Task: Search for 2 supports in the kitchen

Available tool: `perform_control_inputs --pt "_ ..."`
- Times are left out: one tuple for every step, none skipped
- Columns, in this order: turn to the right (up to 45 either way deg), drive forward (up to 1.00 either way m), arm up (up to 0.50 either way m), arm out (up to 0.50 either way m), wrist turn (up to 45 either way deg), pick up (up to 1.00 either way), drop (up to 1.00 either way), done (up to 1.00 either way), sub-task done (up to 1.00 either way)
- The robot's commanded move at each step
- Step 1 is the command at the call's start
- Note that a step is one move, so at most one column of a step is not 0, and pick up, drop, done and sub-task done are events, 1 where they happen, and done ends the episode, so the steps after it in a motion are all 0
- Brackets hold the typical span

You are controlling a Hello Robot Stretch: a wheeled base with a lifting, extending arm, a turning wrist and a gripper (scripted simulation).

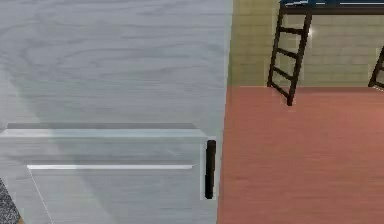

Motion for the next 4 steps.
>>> perform_control_inputs --pt "-45.0 0.0 0.0 0.0 0.0 0.0 0.0 0.0 0.0" --pt "-24.0 0.0 0.0 0.0 0.0 0.0 0.0 0.0 0.0" --pt "0.0 0.6 0.0 0.0 0.0 0.0 0.0 0.0 0.0" --pt "-9.0 0.0 0.0 0.0 0.0 0.0 0.0 0.0 0.0"
